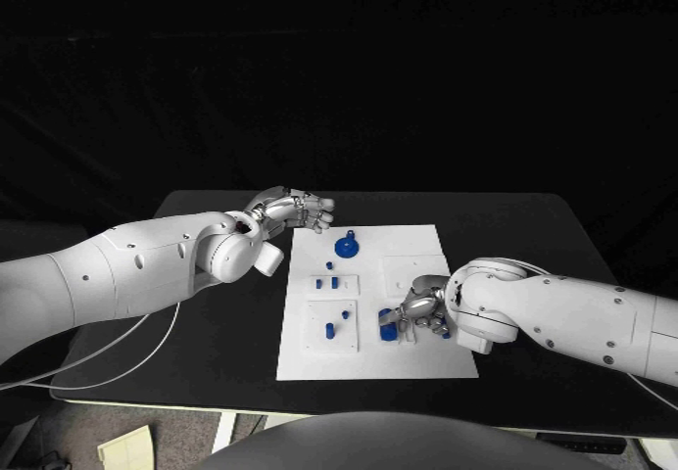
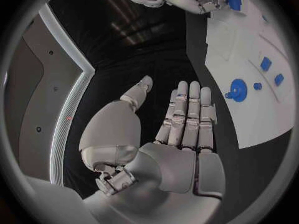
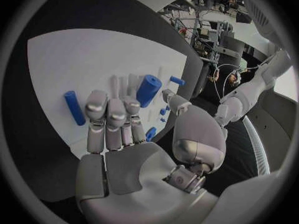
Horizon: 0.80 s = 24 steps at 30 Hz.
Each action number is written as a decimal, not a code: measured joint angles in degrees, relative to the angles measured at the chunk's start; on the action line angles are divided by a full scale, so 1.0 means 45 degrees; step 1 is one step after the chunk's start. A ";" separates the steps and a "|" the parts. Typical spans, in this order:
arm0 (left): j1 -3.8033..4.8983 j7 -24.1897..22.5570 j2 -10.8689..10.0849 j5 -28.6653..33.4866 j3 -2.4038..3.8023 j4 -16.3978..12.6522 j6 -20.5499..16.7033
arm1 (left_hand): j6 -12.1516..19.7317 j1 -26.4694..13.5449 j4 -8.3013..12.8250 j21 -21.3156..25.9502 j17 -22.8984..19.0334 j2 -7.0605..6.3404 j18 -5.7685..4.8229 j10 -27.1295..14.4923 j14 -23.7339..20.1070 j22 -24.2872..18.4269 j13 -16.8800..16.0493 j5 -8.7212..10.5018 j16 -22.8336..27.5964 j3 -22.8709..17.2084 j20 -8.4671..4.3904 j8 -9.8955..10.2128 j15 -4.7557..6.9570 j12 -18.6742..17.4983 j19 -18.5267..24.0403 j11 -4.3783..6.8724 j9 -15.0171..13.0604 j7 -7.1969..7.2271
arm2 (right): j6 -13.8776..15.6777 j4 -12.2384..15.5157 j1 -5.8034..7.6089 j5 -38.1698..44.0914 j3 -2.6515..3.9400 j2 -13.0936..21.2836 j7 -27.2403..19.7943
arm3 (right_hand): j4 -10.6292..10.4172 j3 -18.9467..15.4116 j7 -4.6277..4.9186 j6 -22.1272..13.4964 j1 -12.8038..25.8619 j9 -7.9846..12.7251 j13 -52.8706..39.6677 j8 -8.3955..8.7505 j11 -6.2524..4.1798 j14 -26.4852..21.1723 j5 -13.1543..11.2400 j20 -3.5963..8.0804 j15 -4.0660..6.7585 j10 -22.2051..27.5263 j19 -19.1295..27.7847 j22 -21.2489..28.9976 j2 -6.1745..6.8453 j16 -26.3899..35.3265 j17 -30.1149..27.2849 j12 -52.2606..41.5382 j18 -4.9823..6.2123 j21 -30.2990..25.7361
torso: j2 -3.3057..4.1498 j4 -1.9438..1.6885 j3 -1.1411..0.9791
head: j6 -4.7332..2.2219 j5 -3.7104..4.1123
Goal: Assemble the parts on the task board
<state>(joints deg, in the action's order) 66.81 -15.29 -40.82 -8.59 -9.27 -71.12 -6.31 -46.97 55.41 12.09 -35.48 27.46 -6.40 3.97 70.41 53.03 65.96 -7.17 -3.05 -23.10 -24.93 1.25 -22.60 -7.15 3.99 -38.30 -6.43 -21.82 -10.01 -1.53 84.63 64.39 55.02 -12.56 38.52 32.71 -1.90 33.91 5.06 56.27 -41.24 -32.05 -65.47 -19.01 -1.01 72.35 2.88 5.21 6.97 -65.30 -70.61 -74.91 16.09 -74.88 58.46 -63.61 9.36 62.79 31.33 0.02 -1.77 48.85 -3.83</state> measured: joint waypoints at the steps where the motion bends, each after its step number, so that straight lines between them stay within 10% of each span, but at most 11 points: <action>1: 0.0000 0.0002 0.0000 0.0000 0.0000 0.0001 0.0001 | 0.0000 0.0000 0.0000 0.0000 0.0000 0.0000 -0.0002 -0.0030 0.0000 0.0000 0.0000 0.0000 0.0000 0.0000 0.0000 0.0000 0.0000 0.0000 0.0000 -0.0030 0.0000 0.0000 | 0.0022 0.0023 0.0000 0.0012 0.0000 0.0032 -0.0015 | 0.0000 0.0000 0.0000 0.0000 0.0000 0.0000 -0.0008 0.0000 -0.0001 -0.0001 0.0000 0.0000 -0.0001 0.0000 0.0000 0.0000 0.0000 0.0000 0.0000 0.0000 0.0000 0.0000 | 0.0000 0.0000 0.0000 | 0.0001 -0.0001; 24: 0.0001 0.0037 -0.0026 0.0001 0.0000 0.0066 0.0028 | 0.0000 0.0000 0.0000 0.0049 0.0009 0.0000 0.0066 -0.0046 0.0000 0.0010 -0.0002 0.0000 0.0050 0.0000 0.0000 0.0000 0.0000 0.0000 0.0000 -0.0046 0.0010 0.0000 | 0.0000 0.1098 -0.0001 0.0407 0.0004 0.1140 -0.1268 | 0.1568 -0.0153 -0.0118 0.0114 -0.1969 -0.0173 -0.0050 -0.0001 -0.0094 0.0032 0.0000 0.0076 0.0025 -0.0009 0.0019 0.0001 -0.0725 0.0099 0.0156 0.0000 -0.0005 -0.0002 | 0.0005 0.0021 -0.0017 | -0.0074 0.0028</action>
<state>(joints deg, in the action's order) 66.81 -15.12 -40.94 -8.59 -9.27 -70.82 -6.19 -46.97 55.41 12.09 -35.26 27.50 -6.40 4.26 70.20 53.02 66.00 -7.18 -3.05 -22.88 -24.93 1.25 -22.60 -7.15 3.99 -38.30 -6.64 -21.77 -10.01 -1.53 89.58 64.39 56.86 -12.54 43.65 27.00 5.15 33.23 4.53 56.78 -50.10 -32.83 -65.70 -19.01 -1.44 72.50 2.88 5.55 7.08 -65.34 -70.52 -74.90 12.82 -74.43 59.16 -63.61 9.34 62.78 31.35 0.12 -1.85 48.51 -3.70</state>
